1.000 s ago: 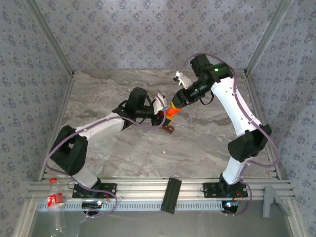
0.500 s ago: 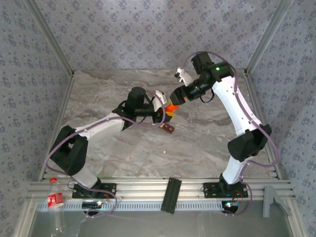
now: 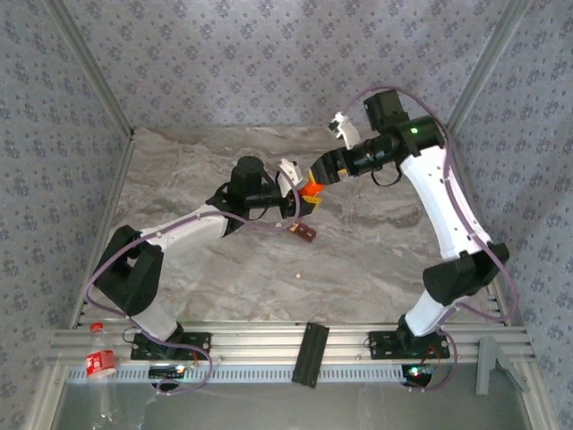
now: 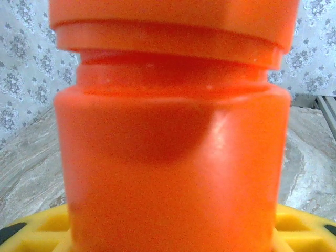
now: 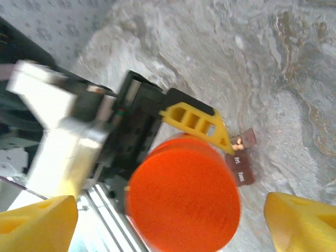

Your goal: Sort the pills into containers

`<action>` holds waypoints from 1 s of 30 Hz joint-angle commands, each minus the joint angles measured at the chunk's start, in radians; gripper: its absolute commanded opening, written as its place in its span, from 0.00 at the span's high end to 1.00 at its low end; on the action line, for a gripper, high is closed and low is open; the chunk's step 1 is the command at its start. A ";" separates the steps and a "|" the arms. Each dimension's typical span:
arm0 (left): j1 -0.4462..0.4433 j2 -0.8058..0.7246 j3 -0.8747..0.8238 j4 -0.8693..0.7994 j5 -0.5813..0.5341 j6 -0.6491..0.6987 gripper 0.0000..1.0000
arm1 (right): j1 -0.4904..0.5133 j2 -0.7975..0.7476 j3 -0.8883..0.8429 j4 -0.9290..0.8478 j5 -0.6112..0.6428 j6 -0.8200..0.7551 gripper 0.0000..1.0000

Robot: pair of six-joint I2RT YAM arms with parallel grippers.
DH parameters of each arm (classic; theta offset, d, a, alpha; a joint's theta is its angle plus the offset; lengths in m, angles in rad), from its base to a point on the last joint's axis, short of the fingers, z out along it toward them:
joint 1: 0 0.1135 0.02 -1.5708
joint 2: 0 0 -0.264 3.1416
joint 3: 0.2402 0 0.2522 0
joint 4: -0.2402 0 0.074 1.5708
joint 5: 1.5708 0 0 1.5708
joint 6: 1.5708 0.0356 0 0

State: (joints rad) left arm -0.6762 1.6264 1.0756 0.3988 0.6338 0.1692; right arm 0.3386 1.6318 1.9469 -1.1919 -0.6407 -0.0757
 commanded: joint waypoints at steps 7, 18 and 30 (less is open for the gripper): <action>0.017 0.025 0.015 0.189 -0.028 -0.160 1.00 | -0.100 -0.183 -0.145 0.322 -0.058 0.231 0.05; 0.032 0.075 0.090 0.374 0.004 -0.499 1.00 | -0.097 -0.330 -0.473 0.891 0.104 0.457 0.10; 0.033 0.092 0.134 0.420 0.050 -0.641 1.00 | -0.081 -0.262 -0.458 1.007 -0.008 0.451 0.22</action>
State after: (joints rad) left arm -0.6472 1.7229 1.1656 0.7670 0.6403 -0.4377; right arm 0.2512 1.3487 1.4666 -0.2375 -0.5911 0.3794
